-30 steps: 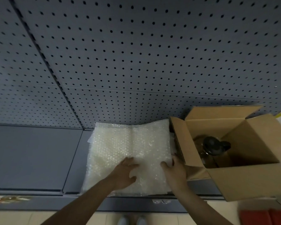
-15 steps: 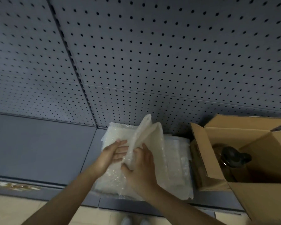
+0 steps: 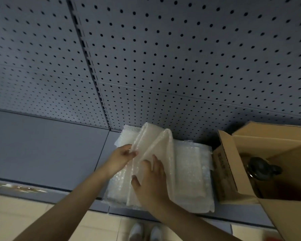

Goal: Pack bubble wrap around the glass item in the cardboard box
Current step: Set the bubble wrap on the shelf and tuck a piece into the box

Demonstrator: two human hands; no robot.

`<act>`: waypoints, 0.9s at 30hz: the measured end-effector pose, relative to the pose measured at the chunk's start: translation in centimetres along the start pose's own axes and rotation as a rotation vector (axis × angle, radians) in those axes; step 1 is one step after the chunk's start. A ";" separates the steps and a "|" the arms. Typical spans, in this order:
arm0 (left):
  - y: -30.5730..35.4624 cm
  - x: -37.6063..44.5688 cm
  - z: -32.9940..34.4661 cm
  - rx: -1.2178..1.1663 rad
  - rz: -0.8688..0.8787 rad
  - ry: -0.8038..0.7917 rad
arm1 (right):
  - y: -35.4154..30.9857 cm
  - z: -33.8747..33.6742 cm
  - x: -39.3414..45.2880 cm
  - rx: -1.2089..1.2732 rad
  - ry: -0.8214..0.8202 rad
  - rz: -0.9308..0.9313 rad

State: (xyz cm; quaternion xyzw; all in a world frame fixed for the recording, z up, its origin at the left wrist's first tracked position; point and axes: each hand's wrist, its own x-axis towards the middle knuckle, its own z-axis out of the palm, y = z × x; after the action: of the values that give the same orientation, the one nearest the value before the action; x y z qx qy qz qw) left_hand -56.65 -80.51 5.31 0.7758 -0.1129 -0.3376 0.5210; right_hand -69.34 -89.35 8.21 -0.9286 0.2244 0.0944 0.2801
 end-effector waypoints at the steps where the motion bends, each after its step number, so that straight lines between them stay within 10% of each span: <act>1: 0.0 0.1 0.1 -0.010 -0.007 0.003 | 0.3 -0.5 -0.5 0.041 0.090 -0.035; 8: -1.0 1.1 0.1 0.037 -0.070 0.048 | 1.8 -5.3 -3.5 0.136 0.615 -0.397; 19: -2.9 1.9 0.5 0.436 -0.099 0.213 | 4.6 1.3 4.6 -0.377 -0.117 -0.305; 23: -4.1 2.0 0.8 0.876 0.152 0.419 | 5.5 3.1 6.1 -0.463 -0.183 -0.301; 27: -4.7 3.5 1.0 1.361 0.546 0.211 | 6.2 4.1 6.8 -0.530 -0.222 -0.283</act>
State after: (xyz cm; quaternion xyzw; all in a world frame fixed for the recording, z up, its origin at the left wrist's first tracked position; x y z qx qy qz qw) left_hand -55.50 -81.07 -0.51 0.8999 -0.4354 0.0251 -0.0015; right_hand -66.50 -94.09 -0.18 -0.9753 0.0288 0.2103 0.0614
